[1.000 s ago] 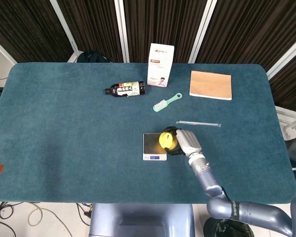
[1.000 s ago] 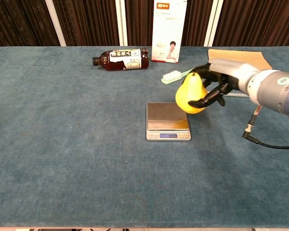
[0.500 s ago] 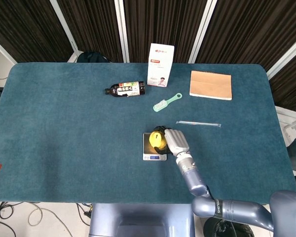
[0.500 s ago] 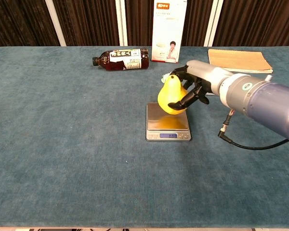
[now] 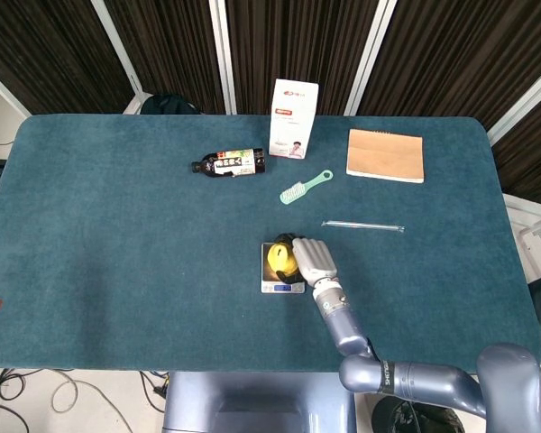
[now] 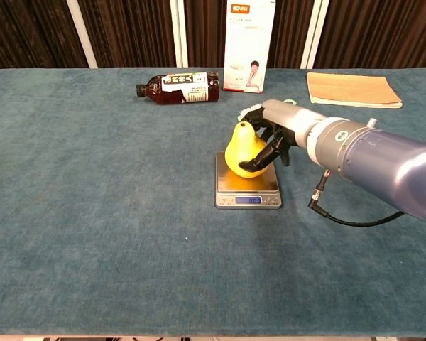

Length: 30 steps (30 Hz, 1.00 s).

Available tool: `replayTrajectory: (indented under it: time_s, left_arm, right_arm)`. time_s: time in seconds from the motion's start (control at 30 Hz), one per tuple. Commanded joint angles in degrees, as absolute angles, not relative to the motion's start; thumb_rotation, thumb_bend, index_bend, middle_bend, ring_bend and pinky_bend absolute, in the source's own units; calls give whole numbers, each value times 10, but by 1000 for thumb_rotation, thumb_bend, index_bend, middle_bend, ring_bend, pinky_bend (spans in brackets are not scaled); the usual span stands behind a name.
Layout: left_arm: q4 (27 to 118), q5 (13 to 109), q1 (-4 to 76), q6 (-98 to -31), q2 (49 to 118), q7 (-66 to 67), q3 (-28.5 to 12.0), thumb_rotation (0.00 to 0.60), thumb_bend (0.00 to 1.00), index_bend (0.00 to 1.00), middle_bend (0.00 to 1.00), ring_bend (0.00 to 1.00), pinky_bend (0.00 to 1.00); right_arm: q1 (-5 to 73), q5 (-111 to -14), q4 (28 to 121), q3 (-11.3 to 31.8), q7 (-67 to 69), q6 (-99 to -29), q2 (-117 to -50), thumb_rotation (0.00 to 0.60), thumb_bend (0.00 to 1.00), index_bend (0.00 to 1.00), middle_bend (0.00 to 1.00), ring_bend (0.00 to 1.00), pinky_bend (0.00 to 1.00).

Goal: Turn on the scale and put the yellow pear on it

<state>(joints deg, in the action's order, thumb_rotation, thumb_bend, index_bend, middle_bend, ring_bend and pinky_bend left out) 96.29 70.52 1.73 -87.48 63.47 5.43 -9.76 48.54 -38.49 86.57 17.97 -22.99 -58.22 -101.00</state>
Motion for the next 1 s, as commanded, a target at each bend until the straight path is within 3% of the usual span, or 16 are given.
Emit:
replayTrajectory:
  time_s: [0.03, 0.23, 0.47, 0.67, 0.87, 1.0]
  left_arm:
    - [963, 705, 17, -875, 634, 54, -98, 600, 14, 106, 0, 0, 83]
    - [963, 705, 17, -875, 634, 54, -98, 600, 14, 106, 0, 0, 83]
    - [963, 704, 17, -876, 634, 56, -98, 600, 14, 106, 0, 0, 83]
    - [962, 702, 17, -878, 636, 60, -99, 600, 14, 106, 0, 0, 83]
    - [965, 705, 14, -885, 636, 60, -98, 600, 14, 106, 0, 0, 83]
    - [968, 710, 14, -887, 637, 63, -96, 600, 14, 106, 0, 0, 83]
  right_arm:
    - [489, -374, 870, 177, -241, -572, -1003, 600, 367, 179, 187, 167, 169]
    - [492, -360, 893, 175, -249, -560, -986, 600, 272, 63, 51, 51, 111]
    - [480, -376, 930, 195, -222, -577, -960, 600, 238, 17, 23, 25, 82]
    - [432, -437, 1033, 179, -212, -625, -878, 600, 238, 12, 20, 18, 72]
    - [340, -571, 1126, 116, -188, -712, -765, 600, 237, 12, 20, 15, 61]
    - [262, -722, 1123, 39, -148, -789, -708, 600, 237, 12, 21, 15, 49]
